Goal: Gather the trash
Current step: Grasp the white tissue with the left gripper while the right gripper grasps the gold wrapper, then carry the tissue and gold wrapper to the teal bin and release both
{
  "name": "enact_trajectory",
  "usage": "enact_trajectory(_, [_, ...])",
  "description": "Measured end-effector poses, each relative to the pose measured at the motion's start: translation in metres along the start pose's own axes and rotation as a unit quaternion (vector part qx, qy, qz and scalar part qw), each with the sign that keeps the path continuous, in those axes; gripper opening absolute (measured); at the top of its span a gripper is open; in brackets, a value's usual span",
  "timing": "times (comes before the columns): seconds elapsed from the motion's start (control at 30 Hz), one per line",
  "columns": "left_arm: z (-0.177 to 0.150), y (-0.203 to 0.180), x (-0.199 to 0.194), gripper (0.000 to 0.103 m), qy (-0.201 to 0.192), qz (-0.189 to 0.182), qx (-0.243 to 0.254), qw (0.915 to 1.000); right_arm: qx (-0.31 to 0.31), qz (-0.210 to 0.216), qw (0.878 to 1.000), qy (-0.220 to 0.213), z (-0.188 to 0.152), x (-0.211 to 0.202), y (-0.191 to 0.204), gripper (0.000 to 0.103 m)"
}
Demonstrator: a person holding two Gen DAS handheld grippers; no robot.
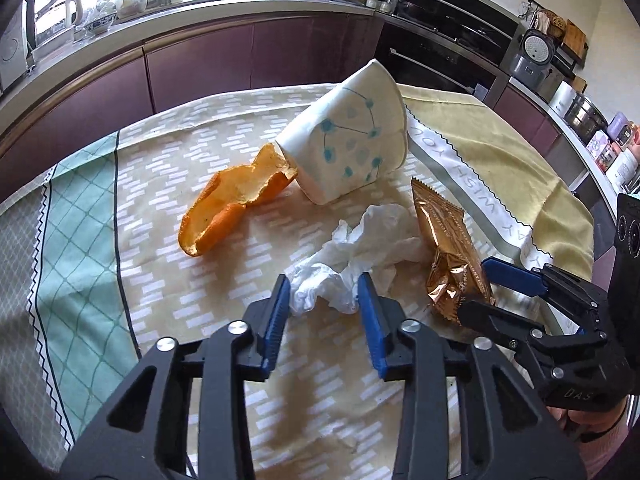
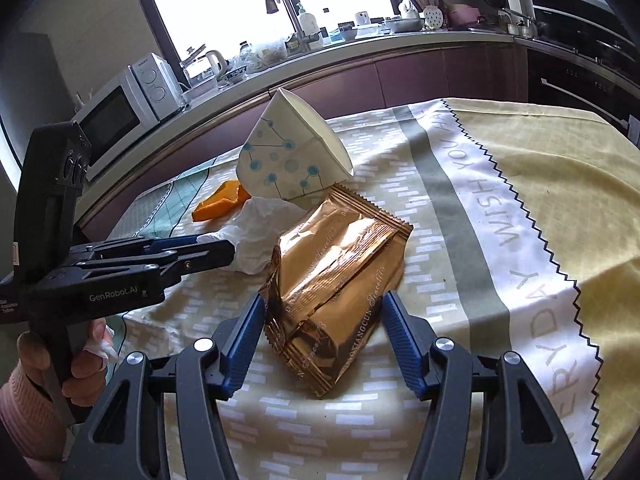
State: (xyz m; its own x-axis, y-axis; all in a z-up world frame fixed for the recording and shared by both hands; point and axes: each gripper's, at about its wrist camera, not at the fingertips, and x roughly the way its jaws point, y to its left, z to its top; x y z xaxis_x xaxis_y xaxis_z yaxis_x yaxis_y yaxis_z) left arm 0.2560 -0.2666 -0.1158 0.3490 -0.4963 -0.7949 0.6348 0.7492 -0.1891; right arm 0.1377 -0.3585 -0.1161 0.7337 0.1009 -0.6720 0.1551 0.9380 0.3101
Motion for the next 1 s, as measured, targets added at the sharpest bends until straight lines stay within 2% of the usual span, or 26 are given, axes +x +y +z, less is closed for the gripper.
enact_trajectory(0.17, [-0.003,-0.001,0.000,0.015,-0.002,-0.006,-0.002,1.0000,0.004,0.004,1.000,-0.004,-0.001,-0.002,-0.003,0.049])
enact_trajectory(0.27, [-0.006,-0.005,-0.003,0.008,-0.006,-0.005,0.004,1.0000,0.005,0.005,1.000,-0.009,-0.001,-0.004,-0.004,0.040])
enact_trajectory(0.4, [-0.010,-0.007,-0.010,0.007,-0.015,-0.010,0.004,0.9998,0.009,0.010,1.000,-0.016,-0.003,-0.010,-0.007,0.032])
enact_trajectory(0.73, [-0.027,0.005,-0.051,0.006,-0.044,-0.032,-0.016,0.9984,0.002,0.024,0.999,-0.037,-0.006,-0.033,-0.001,0.031])
enact_trajectory(1.0, [-0.052,0.028,-0.095,0.006,-0.067,-0.037,-0.040,0.9963,-0.022,0.048,0.998,-0.041,-0.009,-0.043,0.024,0.031])
